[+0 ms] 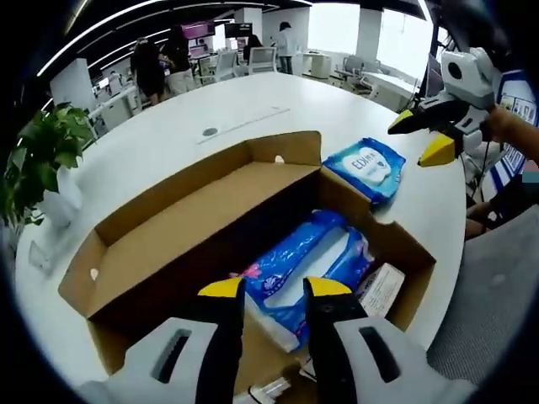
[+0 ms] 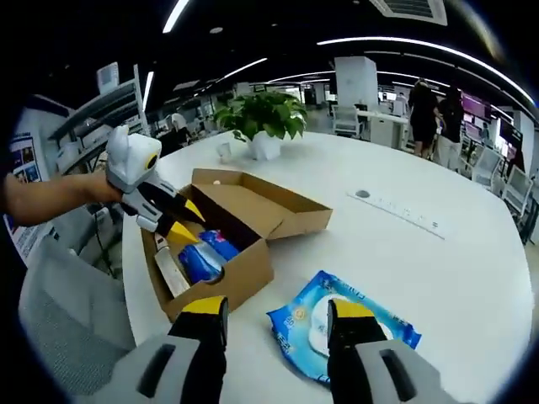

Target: Operate the shoe box by opening the lid, removing the specified soft item, and placing it in the target area until the item is outside and the box remains undamaged.

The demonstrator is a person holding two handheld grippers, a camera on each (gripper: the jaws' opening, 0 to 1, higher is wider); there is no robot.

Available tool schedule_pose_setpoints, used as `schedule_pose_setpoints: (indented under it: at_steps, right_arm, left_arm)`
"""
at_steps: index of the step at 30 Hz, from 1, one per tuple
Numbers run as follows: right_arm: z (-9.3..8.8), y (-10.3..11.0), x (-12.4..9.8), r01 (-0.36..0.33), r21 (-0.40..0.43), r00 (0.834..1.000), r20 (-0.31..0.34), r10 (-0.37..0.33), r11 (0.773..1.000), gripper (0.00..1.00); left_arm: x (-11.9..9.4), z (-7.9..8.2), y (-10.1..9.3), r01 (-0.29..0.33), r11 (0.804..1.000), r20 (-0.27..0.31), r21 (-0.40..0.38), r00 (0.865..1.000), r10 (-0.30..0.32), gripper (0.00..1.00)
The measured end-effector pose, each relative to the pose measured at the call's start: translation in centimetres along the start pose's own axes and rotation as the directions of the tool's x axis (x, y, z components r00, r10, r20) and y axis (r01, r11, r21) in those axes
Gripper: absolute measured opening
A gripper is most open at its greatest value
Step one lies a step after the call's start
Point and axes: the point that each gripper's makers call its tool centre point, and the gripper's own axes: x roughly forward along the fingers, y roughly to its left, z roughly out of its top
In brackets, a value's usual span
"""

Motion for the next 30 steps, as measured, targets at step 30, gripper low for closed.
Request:
schedule_pose_setpoints:
  at_steps: [30]
  right_arm:
    - [3.8, 6.0, 6.5, -0.136, -0.137, 0.991, -0.033, 0.133, 0.981, 0.39]
  left_arm:
    - [2.1, -0.3, 0.7, 0.029, 0.987, 0.004, 0.155, 1.0, -0.03, 0.0]
